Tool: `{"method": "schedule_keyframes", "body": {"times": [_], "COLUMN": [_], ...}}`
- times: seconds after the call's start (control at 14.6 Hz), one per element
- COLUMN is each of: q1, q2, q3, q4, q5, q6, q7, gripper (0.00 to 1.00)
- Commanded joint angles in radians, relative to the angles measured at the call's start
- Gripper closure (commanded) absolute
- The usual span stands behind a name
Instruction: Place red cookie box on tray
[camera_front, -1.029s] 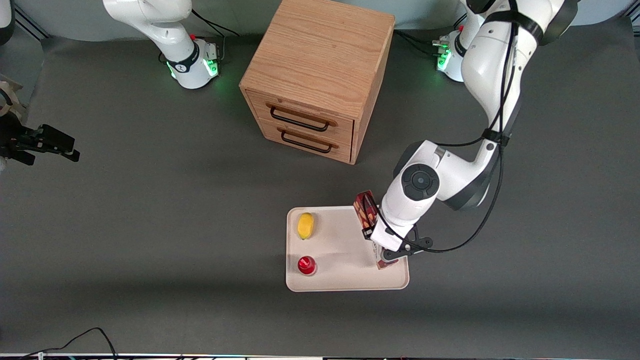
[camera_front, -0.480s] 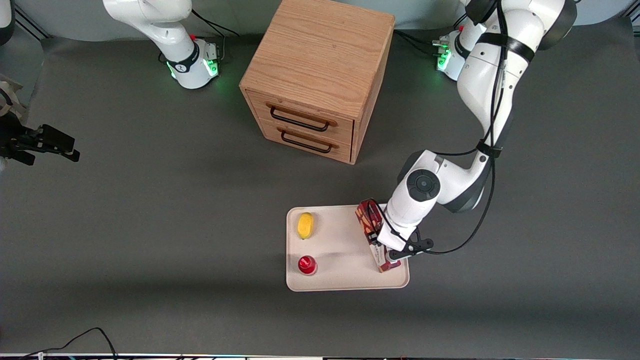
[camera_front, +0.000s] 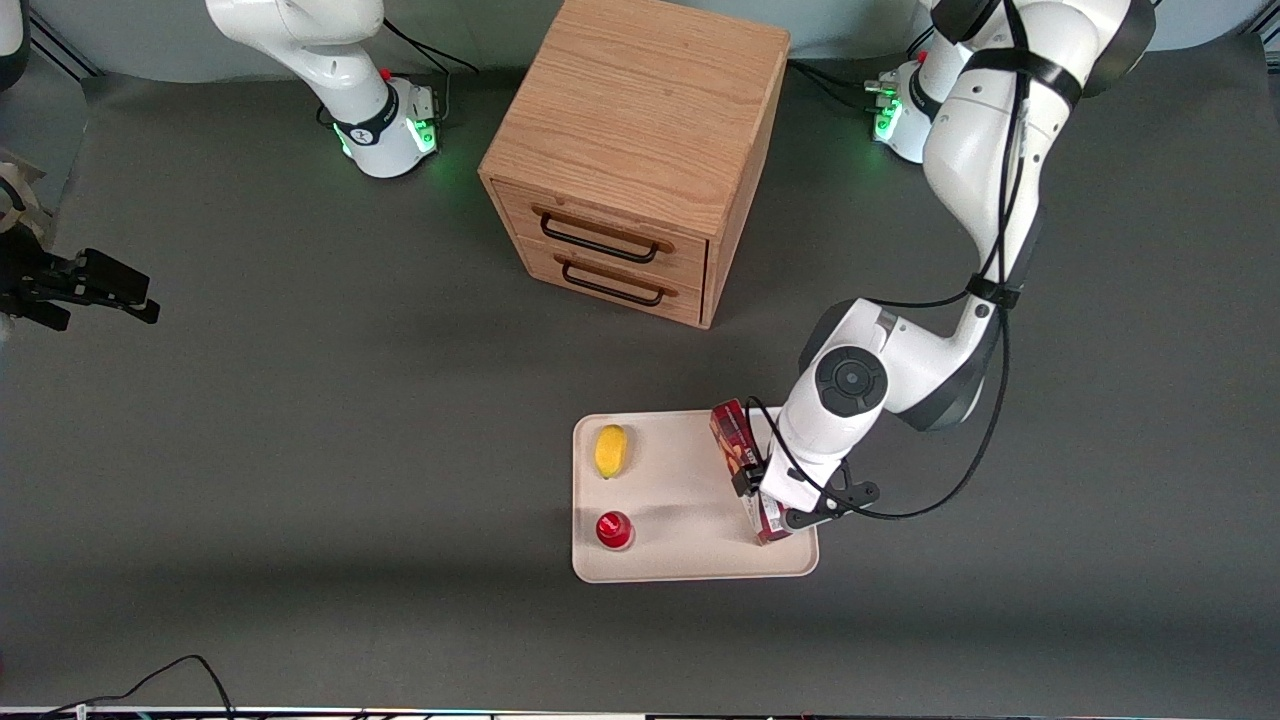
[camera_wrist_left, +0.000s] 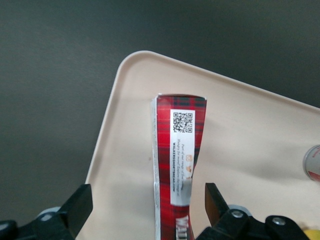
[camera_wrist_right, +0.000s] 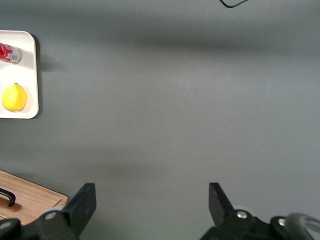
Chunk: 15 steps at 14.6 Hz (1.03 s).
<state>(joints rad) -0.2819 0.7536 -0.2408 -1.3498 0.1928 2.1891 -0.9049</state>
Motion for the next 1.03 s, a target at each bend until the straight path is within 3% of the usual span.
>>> {"method": "schedule_keyframes", "body": {"times": [0.0,0.14,0.34,0.48,0.82,0.96], "q1": [-0.007,0.001,0.053,0.134,0.312,0.371], "q2": [-0.029,-0.065,-0.212,-0.334,-0.638,-0.723], "q3": [-0.031,-0.035,-0.032,-0.032,-0.029,-0.028], "q4": [0.142,0.211,0.163,0.053,-0.266,-0.319], "q5": [-0.001,-0.004,-0.03,-0.059,-0.064,-0.067], "q6": [-0.242,-0.392,-0.52,-0.54,-0.522,-0.549], "q7": [-0.023,0.004,0.197,0.378,0.63,0.737], "gripper": [0.0,0.0,0.0,0.0,0.0,0.0]}}
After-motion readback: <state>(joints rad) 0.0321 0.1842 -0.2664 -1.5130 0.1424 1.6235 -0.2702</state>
